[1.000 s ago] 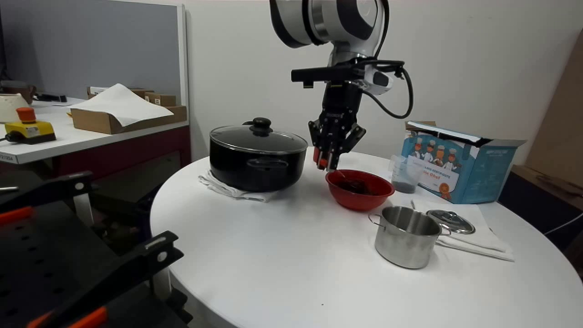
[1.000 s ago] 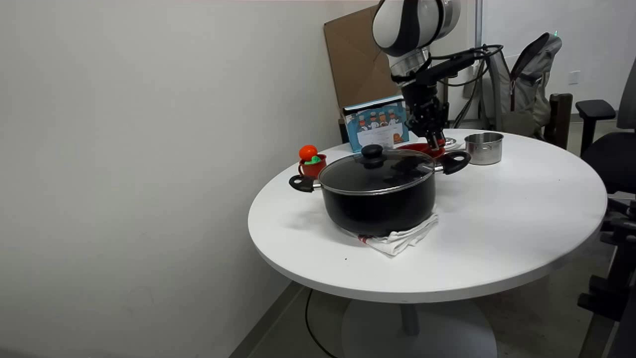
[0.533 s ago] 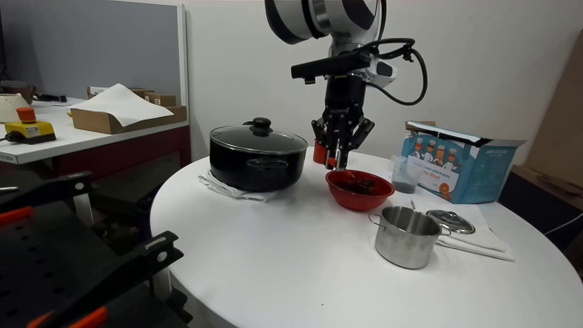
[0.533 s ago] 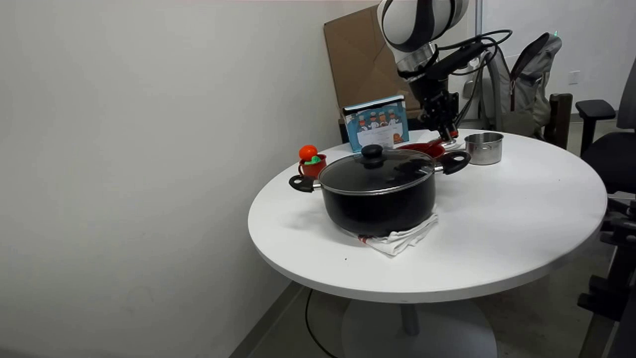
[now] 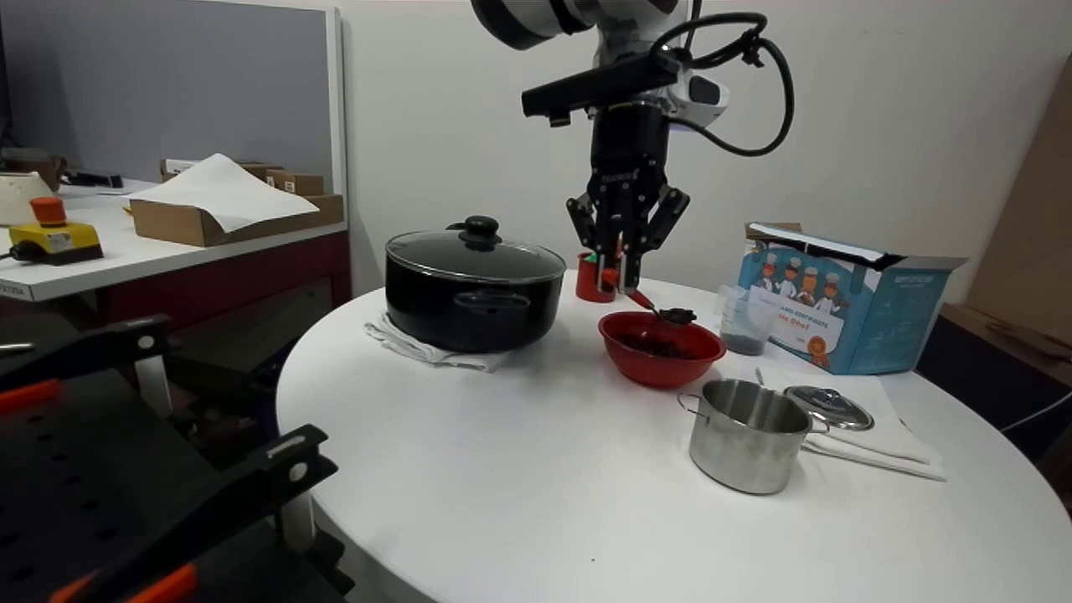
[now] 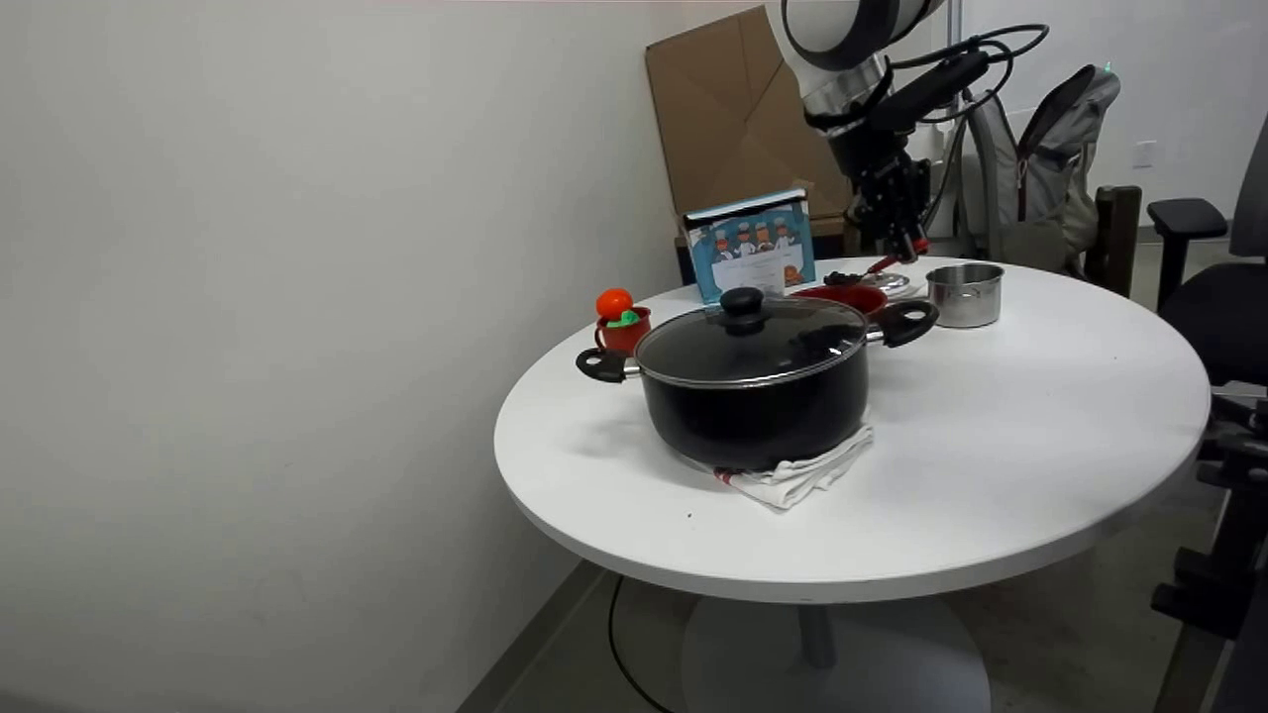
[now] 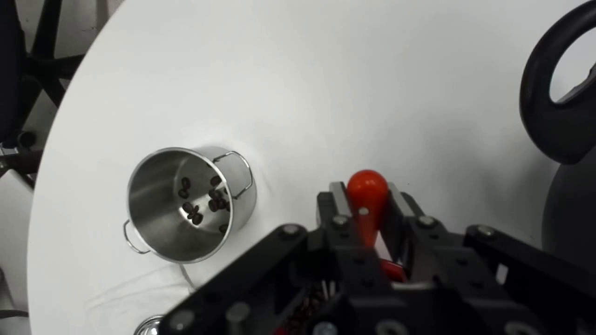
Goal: Put a spoonful of the things in the red bowl into the small pot, then cover it and then uncover the big pot
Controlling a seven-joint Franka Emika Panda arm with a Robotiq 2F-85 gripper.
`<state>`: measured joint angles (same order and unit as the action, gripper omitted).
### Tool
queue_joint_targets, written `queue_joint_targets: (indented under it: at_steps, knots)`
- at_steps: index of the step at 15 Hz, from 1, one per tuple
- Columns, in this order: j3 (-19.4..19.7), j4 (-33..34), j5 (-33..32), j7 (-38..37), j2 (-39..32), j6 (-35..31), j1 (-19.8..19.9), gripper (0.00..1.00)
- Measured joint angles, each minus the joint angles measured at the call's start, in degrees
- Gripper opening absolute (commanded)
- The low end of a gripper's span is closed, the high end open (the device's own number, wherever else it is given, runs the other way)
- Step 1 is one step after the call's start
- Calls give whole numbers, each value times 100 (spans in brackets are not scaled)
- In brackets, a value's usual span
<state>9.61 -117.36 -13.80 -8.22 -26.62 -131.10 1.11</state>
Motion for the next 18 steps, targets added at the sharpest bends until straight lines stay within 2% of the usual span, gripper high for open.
queue_joint_targets:
  at_steps: [12, 18]
  knots:
    - [236, -1660, -36, 0, 1603, -360, 377, 11]
    - [274, -1824, -33, 0, 1892, -359, 704, 11]
